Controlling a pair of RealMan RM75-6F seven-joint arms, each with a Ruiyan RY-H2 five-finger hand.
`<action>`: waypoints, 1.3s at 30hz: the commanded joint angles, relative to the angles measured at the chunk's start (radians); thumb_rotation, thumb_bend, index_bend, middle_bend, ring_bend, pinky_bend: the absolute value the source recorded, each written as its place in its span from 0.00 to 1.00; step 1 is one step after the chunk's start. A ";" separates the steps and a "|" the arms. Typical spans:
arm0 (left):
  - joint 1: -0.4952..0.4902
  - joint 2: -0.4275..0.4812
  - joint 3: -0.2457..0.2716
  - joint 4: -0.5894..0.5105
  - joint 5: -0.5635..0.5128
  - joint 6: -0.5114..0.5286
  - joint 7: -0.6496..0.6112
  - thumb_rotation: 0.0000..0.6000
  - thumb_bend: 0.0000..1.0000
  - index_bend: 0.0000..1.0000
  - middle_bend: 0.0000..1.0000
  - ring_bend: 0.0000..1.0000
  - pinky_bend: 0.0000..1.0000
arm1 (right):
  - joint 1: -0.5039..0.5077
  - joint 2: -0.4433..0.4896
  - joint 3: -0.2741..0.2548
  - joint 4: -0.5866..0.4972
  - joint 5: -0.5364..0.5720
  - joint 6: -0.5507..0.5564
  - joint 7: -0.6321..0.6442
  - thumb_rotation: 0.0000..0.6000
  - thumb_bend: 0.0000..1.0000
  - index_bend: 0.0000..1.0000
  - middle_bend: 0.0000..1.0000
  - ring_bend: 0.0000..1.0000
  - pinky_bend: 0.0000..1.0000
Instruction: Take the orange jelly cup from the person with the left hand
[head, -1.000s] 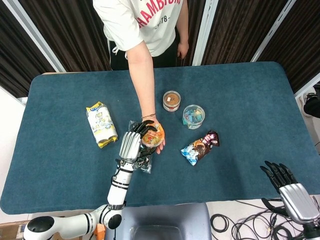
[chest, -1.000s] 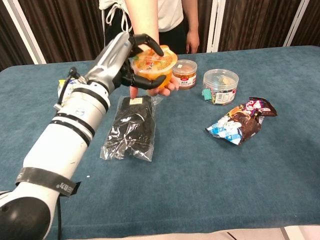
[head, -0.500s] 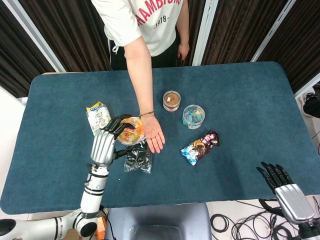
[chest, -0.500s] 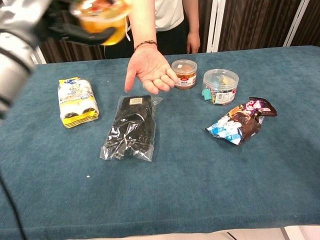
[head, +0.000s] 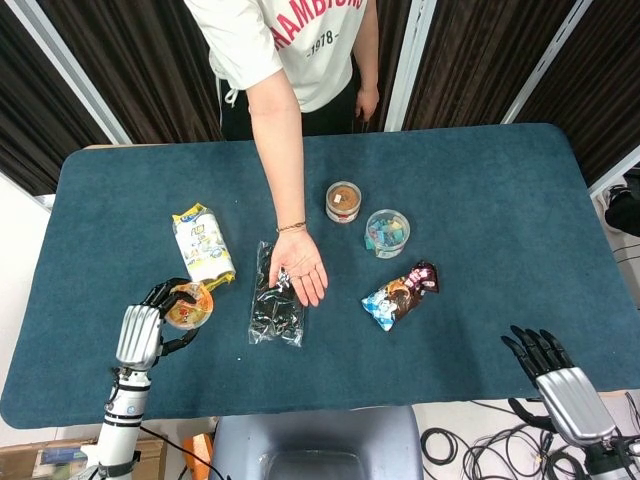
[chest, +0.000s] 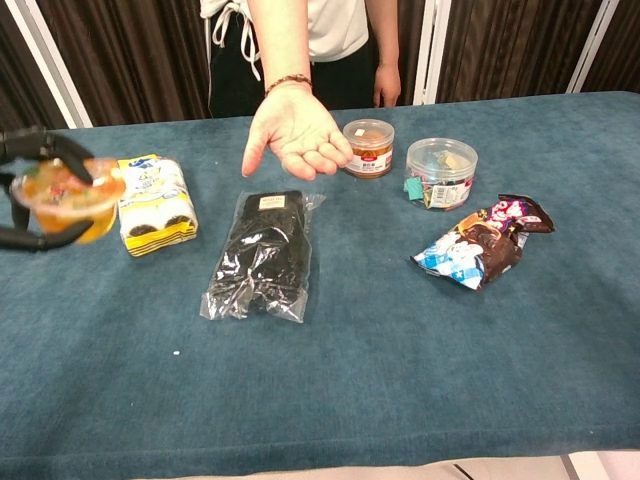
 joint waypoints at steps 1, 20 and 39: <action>0.036 -0.085 0.030 0.168 -0.034 -0.066 -0.137 1.00 0.33 0.52 0.46 0.48 0.66 | 0.001 -0.001 0.001 -0.002 0.002 -0.002 -0.004 1.00 0.21 0.00 0.00 0.00 0.00; 0.052 -0.143 0.029 0.297 -0.026 -0.167 -0.194 1.00 0.27 0.01 0.01 0.00 0.07 | 0.001 0.000 0.004 -0.006 0.011 -0.001 -0.006 1.00 0.21 0.00 0.00 0.00 0.00; 0.337 0.489 0.310 -0.362 0.156 0.104 0.202 1.00 0.26 0.00 0.00 0.00 0.01 | -0.020 -0.003 0.005 0.001 0.003 0.042 -0.008 1.00 0.21 0.00 0.00 0.00 0.00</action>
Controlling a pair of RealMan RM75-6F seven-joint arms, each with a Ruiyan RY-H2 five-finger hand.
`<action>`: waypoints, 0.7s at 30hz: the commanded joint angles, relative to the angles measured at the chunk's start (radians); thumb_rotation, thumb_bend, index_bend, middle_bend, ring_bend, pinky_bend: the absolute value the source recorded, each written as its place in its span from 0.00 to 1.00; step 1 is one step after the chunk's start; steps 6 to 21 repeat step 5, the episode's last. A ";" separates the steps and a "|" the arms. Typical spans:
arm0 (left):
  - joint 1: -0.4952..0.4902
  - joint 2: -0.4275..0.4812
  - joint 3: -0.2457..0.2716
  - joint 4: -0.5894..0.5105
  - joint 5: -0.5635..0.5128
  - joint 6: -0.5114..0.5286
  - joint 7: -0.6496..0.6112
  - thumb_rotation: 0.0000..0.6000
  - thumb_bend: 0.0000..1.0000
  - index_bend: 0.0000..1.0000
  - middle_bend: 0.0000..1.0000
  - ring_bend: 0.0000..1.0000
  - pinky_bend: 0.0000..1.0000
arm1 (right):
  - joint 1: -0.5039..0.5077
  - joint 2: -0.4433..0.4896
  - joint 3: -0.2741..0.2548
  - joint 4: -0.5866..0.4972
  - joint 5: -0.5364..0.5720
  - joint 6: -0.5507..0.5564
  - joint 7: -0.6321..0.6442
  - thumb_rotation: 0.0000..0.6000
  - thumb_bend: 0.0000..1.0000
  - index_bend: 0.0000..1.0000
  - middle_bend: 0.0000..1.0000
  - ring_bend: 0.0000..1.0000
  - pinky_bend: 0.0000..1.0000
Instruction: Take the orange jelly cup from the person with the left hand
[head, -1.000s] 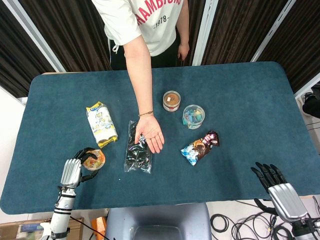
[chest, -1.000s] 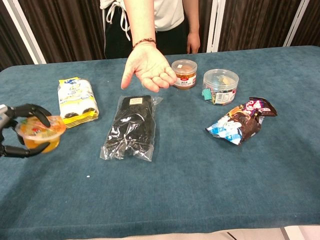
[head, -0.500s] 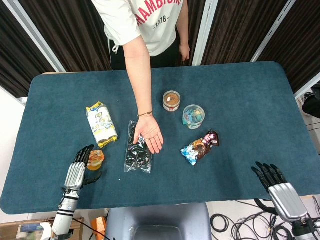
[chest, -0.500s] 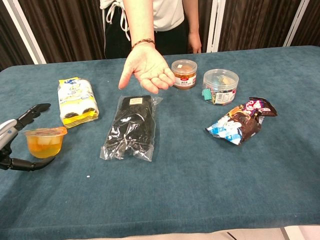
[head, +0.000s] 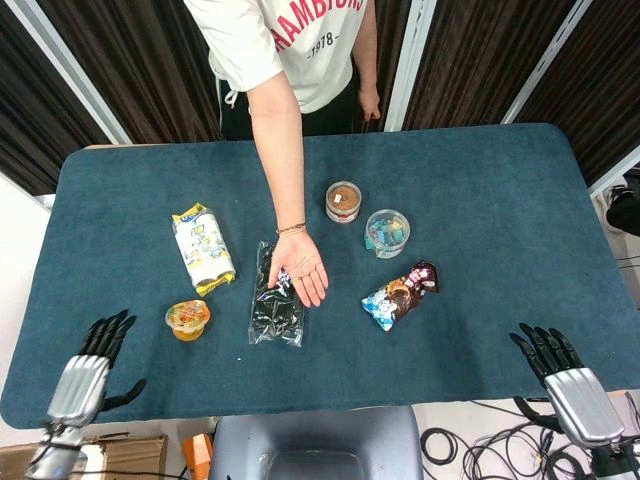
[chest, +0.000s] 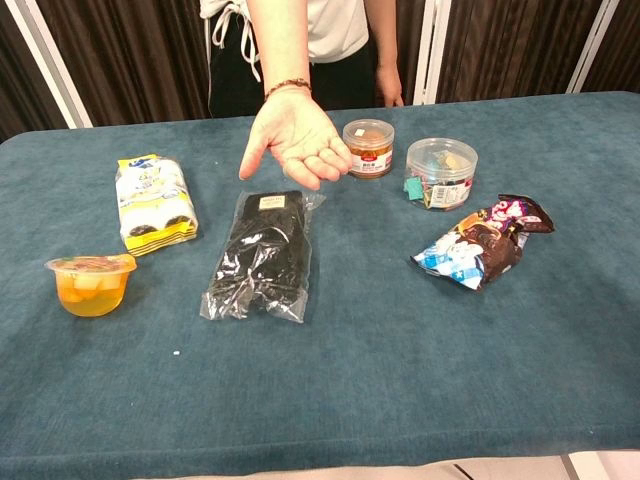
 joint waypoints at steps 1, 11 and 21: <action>0.131 0.017 0.084 0.060 0.070 0.105 0.059 1.00 0.26 0.00 0.00 0.00 0.01 | -0.001 -0.007 0.001 -0.001 0.003 -0.006 -0.012 1.00 0.21 0.00 0.00 0.00 0.00; 0.135 -0.004 0.073 0.092 0.081 0.084 0.055 1.00 0.26 0.00 0.00 0.00 0.01 | 0.002 -0.015 0.005 -0.007 0.010 -0.018 -0.033 1.00 0.21 0.00 0.00 0.00 0.00; 0.135 -0.004 0.073 0.092 0.081 0.084 0.055 1.00 0.26 0.00 0.00 0.00 0.01 | 0.002 -0.015 0.005 -0.007 0.010 -0.018 -0.033 1.00 0.21 0.00 0.00 0.00 0.00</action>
